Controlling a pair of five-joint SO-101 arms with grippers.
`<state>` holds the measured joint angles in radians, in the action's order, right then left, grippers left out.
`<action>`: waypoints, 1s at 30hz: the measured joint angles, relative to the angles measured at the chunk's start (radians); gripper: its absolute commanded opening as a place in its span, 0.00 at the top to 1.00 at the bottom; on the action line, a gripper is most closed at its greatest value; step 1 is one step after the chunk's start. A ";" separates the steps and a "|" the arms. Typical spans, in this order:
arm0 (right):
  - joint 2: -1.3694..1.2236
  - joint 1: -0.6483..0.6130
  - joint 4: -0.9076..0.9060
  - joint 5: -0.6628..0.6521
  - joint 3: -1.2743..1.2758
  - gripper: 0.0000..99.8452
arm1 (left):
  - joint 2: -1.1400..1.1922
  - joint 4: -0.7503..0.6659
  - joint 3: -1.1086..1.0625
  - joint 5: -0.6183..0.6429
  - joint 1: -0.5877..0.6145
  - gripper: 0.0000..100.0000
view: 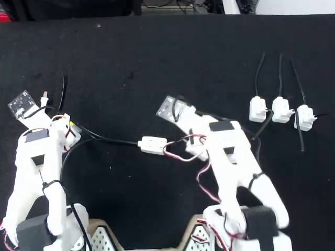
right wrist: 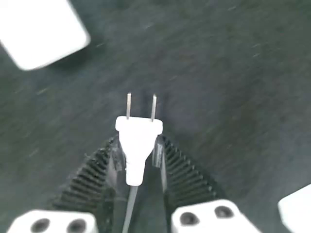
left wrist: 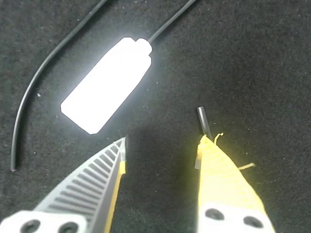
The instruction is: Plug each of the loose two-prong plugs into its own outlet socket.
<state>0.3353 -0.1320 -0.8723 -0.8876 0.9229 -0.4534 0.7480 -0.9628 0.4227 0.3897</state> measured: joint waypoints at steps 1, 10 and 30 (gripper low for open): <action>0.028 -0.011 -0.060 0.000 0.000 0.99 | 0.000 0.000 0.000 0.000 0.000 0.77; 0.350 -0.281 -0.207 -0.133 0.272 0.98 | 0.000 0.000 0.000 0.000 0.000 0.77; 0.523 -0.333 -0.222 0.055 0.388 0.81 | 0.000 0.000 0.000 0.000 0.000 0.77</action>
<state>0.8585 -0.4649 -1.0948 -0.8324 1.3111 -0.4534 0.7480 -0.9628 0.4227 0.3897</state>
